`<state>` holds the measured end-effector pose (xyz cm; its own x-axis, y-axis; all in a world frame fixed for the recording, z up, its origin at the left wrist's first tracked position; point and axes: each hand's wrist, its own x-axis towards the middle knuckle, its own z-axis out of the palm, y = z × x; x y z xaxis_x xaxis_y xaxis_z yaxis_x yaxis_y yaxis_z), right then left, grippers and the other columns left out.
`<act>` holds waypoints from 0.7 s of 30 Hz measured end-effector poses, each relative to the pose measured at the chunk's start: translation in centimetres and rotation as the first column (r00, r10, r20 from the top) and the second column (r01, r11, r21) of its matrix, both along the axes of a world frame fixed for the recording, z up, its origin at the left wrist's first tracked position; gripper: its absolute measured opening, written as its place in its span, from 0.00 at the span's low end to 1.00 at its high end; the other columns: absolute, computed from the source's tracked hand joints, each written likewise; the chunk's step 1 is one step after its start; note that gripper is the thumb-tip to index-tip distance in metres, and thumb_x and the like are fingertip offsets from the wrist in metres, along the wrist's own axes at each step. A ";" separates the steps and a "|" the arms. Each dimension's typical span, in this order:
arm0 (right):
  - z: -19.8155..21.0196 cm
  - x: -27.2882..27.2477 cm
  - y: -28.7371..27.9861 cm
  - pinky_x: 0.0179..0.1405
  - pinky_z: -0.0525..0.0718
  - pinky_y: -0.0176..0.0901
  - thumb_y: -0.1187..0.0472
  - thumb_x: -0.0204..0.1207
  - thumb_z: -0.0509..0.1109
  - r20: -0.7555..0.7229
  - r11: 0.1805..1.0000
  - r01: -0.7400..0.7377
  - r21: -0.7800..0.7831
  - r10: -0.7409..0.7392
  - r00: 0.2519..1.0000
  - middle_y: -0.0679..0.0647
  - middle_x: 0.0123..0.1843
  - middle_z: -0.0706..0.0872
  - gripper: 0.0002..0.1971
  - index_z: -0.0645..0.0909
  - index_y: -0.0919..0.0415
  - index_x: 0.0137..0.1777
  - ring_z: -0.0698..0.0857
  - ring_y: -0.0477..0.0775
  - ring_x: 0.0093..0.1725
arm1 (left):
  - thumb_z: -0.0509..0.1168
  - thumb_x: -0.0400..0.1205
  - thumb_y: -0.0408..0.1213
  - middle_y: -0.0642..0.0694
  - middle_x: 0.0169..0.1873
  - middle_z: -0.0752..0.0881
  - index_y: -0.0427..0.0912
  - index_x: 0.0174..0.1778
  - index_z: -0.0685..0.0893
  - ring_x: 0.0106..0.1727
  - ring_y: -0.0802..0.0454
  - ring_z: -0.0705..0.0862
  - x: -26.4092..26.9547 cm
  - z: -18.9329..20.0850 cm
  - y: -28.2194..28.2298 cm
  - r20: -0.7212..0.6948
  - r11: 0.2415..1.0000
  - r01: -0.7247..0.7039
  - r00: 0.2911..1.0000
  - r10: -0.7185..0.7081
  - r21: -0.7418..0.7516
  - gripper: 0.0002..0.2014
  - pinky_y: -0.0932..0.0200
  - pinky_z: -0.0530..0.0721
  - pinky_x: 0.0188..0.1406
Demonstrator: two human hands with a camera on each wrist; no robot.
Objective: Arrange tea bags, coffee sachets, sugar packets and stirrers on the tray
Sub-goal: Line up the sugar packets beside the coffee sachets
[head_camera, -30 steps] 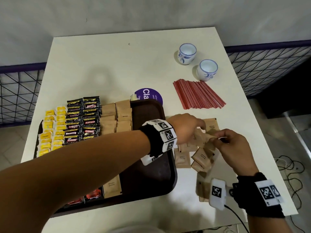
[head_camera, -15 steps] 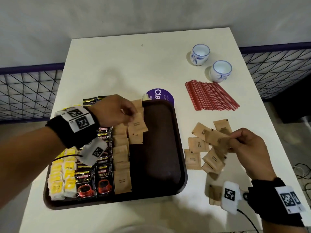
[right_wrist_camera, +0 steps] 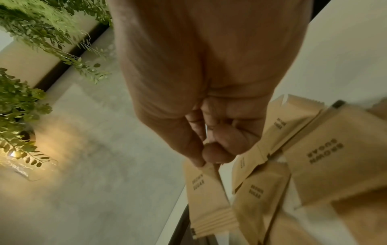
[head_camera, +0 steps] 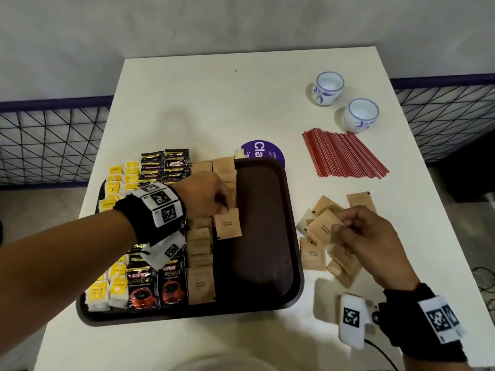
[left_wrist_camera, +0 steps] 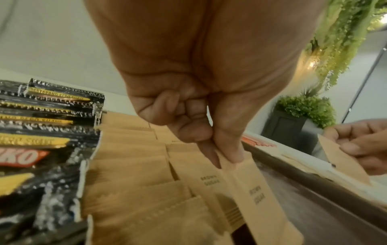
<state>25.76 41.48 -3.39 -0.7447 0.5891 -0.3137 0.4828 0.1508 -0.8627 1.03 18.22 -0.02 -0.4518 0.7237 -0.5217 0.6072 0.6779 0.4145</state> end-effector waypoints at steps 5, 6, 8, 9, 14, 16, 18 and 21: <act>0.1 -0.6 -1.2 0.39 0.83 0.42 0.67 0.76 0.76 0.004 0.998 -0.029 -0.049 0.029 1.000 0.49 0.38 0.88 0.07 0.87 0.53 0.45 0.87 0.44 0.33 | 0.74 0.77 0.37 0.63 0.35 0.85 0.49 0.47 0.92 0.39 0.68 0.82 -0.1 -0.3 0.2 -0.045 1.000 0.019 0.999 -0.019 0.007 0.05 0.75 0.73 0.37; 0.1 -0.7 -1.4 0.37 0.82 0.39 0.68 0.76 0.76 0.000 0.998 -0.030 -0.060 0.030 1.000 0.49 0.38 0.87 0.07 0.87 0.54 0.46 0.87 0.42 0.32 | 0.73 0.78 0.37 0.62 0.36 0.85 0.50 0.47 0.92 0.40 0.66 0.82 0.0 -0.3 0.2 -0.051 1.000 0.020 0.999 -0.020 0.000 0.05 0.72 0.75 0.39; 0.2 -1.0 -1.8 0.32 0.81 0.31 0.70 0.76 0.76 -0.027 0.995 -0.027 -0.099 0.025 0.999 0.51 0.39 0.86 0.06 0.87 0.58 0.47 0.87 0.39 0.31 | 0.71 0.78 0.37 0.59 0.41 0.87 0.51 0.48 0.91 0.46 0.61 0.84 0.0 -0.4 0.1 -0.080 1.000 0.019 0.997 -0.020 -0.013 0.07 0.64 0.81 0.45; 0.3 -1.2 -1.9 0.30 0.81 0.29 0.71 0.77 0.75 -0.039 0.993 -0.031 -0.117 0.027 0.999 0.51 0.39 0.86 0.06 0.87 0.59 0.48 0.88 0.39 0.31 | 0.70 0.78 0.37 0.57 0.44 0.88 0.51 0.49 0.91 0.49 0.58 0.84 0.0 -0.5 0.0 -0.107 1.000 0.019 0.994 -0.020 -0.011 0.08 0.61 0.83 0.48; 1.0 -2.3 -2.8 0.27 0.79 0.29 0.72 0.77 0.74 -0.090 0.983 -0.127 -0.131 0.115 0.989 0.46 0.33 0.86 0.06 0.88 0.61 0.48 0.85 0.40 0.28 | 0.72 0.77 0.45 0.61 0.44 0.87 0.57 0.52 0.88 0.46 0.63 0.83 1.6 0.5 1.9 -0.070 0.986 -0.001 0.997 0.013 0.169 0.08 0.68 0.76 0.43; 1.3 -2.9 -3.3 0.27 0.79 0.32 0.72 0.77 0.75 -0.118 0.976 -0.165 -0.139 0.149 0.982 0.45 0.32 0.87 0.07 0.88 0.59 0.47 0.84 0.40 0.28 | 0.74 0.76 0.46 0.60 0.43 0.89 0.57 0.55 0.87 0.45 0.65 0.85 3.3 1.3 3.4 0.099 0.968 -0.032 0.995 0.008 0.249 0.11 0.69 0.79 0.44; 1.7 -3.6 -3.9 0.28 0.80 0.35 0.71 0.76 0.76 -0.148 0.967 -0.205 -0.153 0.183 0.972 0.47 0.33 0.88 0.07 0.88 0.57 0.45 0.84 0.43 0.29 | 0.75 0.76 0.46 0.57 0.41 0.90 0.55 0.57 0.86 0.42 0.66 0.85 4.9 1.5 4.7 0.221 0.957 -0.047 0.975 -0.018 0.286 0.14 0.69 0.81 0.44; 1.7 -4.1 -4.4 0.34 0.81 0.37 0.68 0.74 0.78 -0.153 0.966 -0.236 -0.104 0.219 0.964 0.45 0.34 0.87 0.08 0.87 0.54 0.43 0.84 0.43 0.33 | 0.75 0.77 0.44 0.59 0.34 0.88 0.53 0.50 0.89 0.35 0.68 0.83 5.8 0.9 5.6 0.197 0.953 -0.029 0.980 -0.033 0.303 0.08 0.68 0.79 0.39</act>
<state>21.69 37.08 -1.65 -0.8958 0.3632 -0.2560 0.3220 0.1336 -0.9372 6.84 23.84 0.85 -0.3608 0.8619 -0.3564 0.4931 0.5006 0.7115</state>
